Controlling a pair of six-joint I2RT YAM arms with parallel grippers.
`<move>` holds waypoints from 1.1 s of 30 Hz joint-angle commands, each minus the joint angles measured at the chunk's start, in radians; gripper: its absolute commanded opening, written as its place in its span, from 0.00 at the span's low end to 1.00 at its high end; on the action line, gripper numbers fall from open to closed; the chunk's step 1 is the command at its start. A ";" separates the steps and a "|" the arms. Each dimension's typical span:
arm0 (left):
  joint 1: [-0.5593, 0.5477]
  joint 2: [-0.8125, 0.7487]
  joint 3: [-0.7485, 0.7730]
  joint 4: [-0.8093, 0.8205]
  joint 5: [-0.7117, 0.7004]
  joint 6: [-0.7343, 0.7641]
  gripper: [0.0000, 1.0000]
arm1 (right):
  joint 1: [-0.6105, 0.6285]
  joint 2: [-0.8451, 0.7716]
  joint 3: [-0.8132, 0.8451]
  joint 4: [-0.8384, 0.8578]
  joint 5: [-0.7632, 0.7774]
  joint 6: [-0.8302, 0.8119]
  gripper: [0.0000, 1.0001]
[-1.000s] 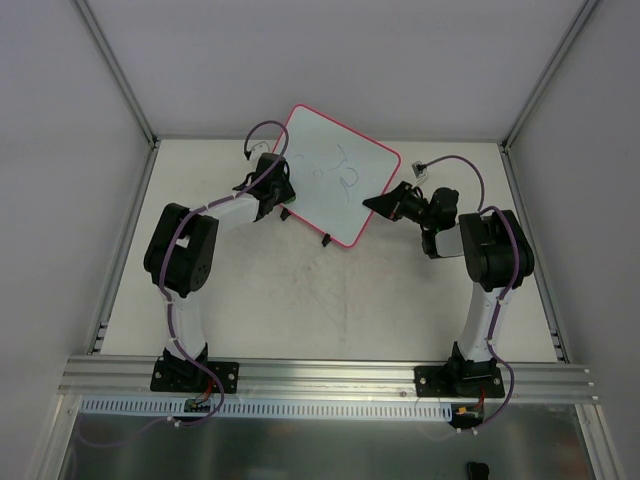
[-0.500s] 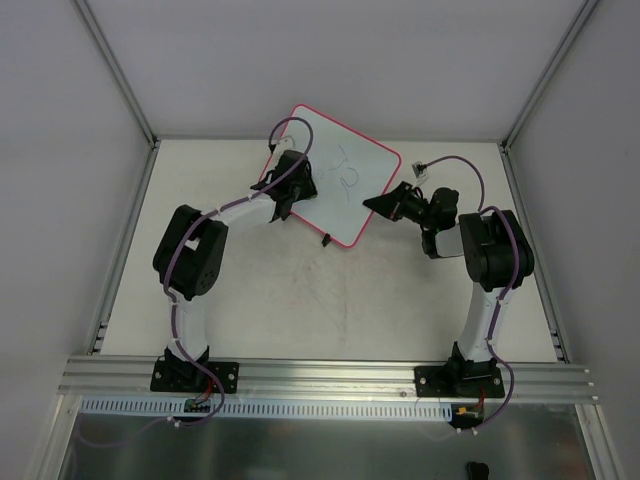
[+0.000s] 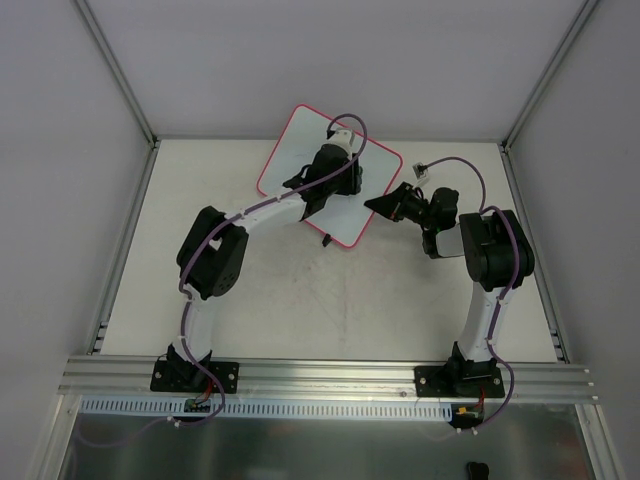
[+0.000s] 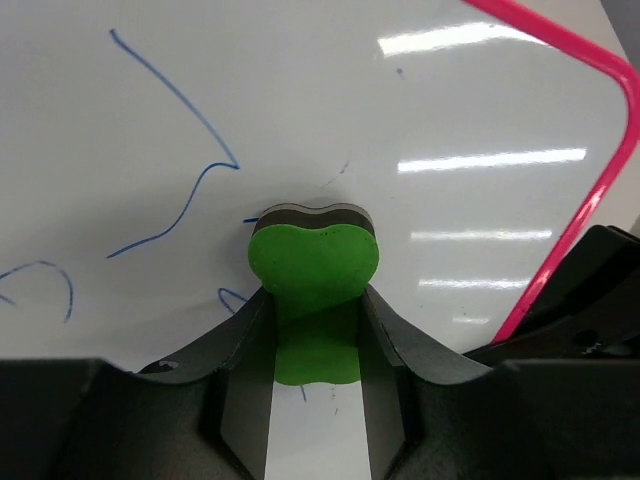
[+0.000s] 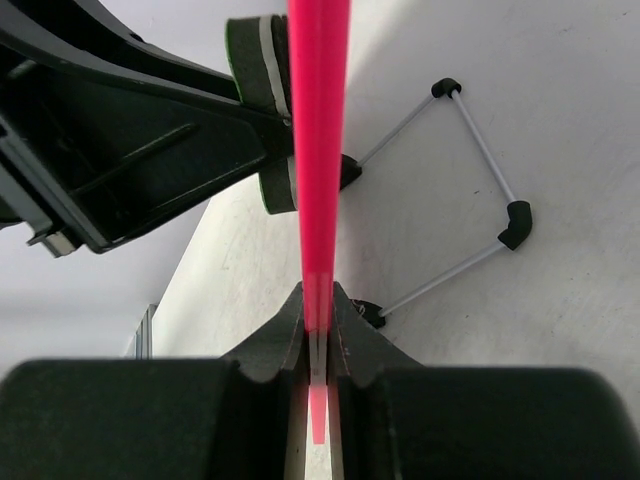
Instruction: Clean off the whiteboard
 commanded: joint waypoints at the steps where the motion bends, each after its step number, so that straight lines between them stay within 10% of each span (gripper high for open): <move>1: -0.034 0.112 0.023 -0.037 0.076 0.045 0.00 | 0.037 -0.053 0.015 0.287 -0.107 -0.030 0.00; 33: 0.282 0.109 0.090 -0.328 0.087 0.102 0.00 | 0.039 -0.077 -0.002 0.286 -0.114 -0.037 0.00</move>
